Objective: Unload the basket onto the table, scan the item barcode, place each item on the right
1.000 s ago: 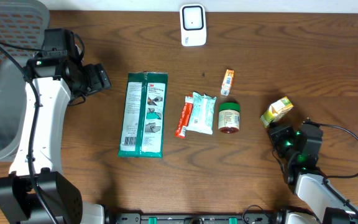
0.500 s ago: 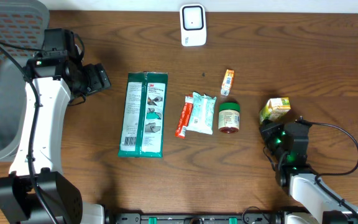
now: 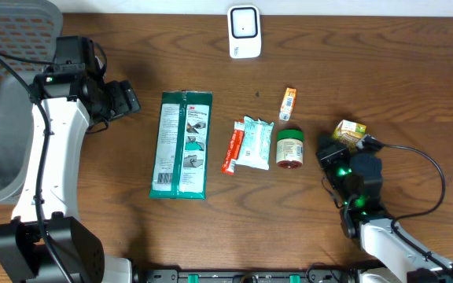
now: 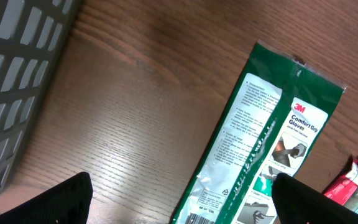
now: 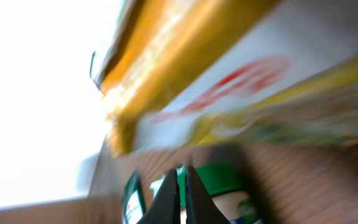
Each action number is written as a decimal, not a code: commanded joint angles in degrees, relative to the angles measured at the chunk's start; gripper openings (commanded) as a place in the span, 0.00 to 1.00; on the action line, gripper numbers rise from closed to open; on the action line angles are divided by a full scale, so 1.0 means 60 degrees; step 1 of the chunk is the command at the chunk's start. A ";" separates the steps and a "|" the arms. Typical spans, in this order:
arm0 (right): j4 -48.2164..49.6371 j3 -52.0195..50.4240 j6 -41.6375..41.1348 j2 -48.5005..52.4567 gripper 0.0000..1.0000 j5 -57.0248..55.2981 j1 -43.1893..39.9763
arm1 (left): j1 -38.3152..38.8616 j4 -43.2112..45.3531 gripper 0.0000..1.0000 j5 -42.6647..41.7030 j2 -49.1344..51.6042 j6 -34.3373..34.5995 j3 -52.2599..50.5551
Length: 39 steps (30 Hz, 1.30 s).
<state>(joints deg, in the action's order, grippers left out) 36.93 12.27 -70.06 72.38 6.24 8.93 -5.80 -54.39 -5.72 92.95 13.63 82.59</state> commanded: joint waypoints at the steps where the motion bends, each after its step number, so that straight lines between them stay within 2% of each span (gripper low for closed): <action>1: -0.0109 0.0765 0.0459 0.0062 0.01 0.0907 0.0499 | -0.0040 -0.0029 0.92 -0.0015 0.0047 -0.0055 0.0022; 4: -0.1290 0.1821 0.1308 0.0051 0.02 0.1249 0.0947 | -0.0040 -0.0025 0.92 -0.0015 0.0047 -0.0055 0.0026; 8: -0.5796 0.4626 0.3690 0.0044 0.07 0.1264 0.1333 | -0.0040 -0.0025 0.92 -0.0015 0.0047 -0.0055 0.0026; 11: -0.8710 0.6444 0.4302 0.0040 0.08 0.0845 0.1330 | -0.0044 -0.0029 0.93 -0.0015 0.0047 -0.0055 0.0026; 12: -0.9490 0.7220 0.5053 -0.0033 0.10 0.0812 0.1333 | -0.0040 -0.0029 0.92 -0.0015 0.0047 -0.0055 0.0026; 16: -1.0910 0.8342 0.6703 -0.0306 0.21 0.0335 0.1137 | -0.0040 -0.0025 0.92 -0.0015 0.0047 -0.0055 0.0026; 17: -1.1344 0.8579 0.7093 -0.0390 0.25 0.0226 0.1005 | -0.0040 -0.0025 0.92 -0.0015 0.0047 -0.0055 0.0026; 19: -1.2203 0.8958 0.7792 -0.0572 0.41 0.0073 0.0623 | -0.0040 -0.0029 0.92 -0.0015 0.0047 -0.0055 0.0026; 21: -1.3038 0.9205 0.8364 -0.0823 0.69 -0.0033 0.0164 | -0.0044 -0.0025 0.92 -0.0015 0.0047 -0.0055 0.0026; 23: -1.3876 0.9315 0.9318 -0.1202 0.87 -0.0029 -0.0379 | -0.0040 -0.0029 0.92 -0.0015 0.0047 -0.0055 0.0026; 27: -1.5730 0.9275 1.1231 -0.1858 0.91 -0.0025 -0.1596 | -0.0040 -0.0025 0.92 -0.0015 0.0047 -0.0055 0.0026; 32: -1.6014 0.8291 1.1905 -0.1876 0.91 -0.0033 -0.2259 | -0.0040 -0.0029 0.92 -0.0015 0.0047 -0.0055 0.0026; 39: -1.3803 0.6226 1.1610 -0.1858 0.89 0.0219 -0.2361 | -0.0040 -0.0029 0.92 -0.0015 0.0047 -0.0055 0.0026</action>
<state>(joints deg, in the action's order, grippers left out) -49.17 52.80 -1.37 61.30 6.39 -4.93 -5.80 -54.35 -5.72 92.95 13.63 82.59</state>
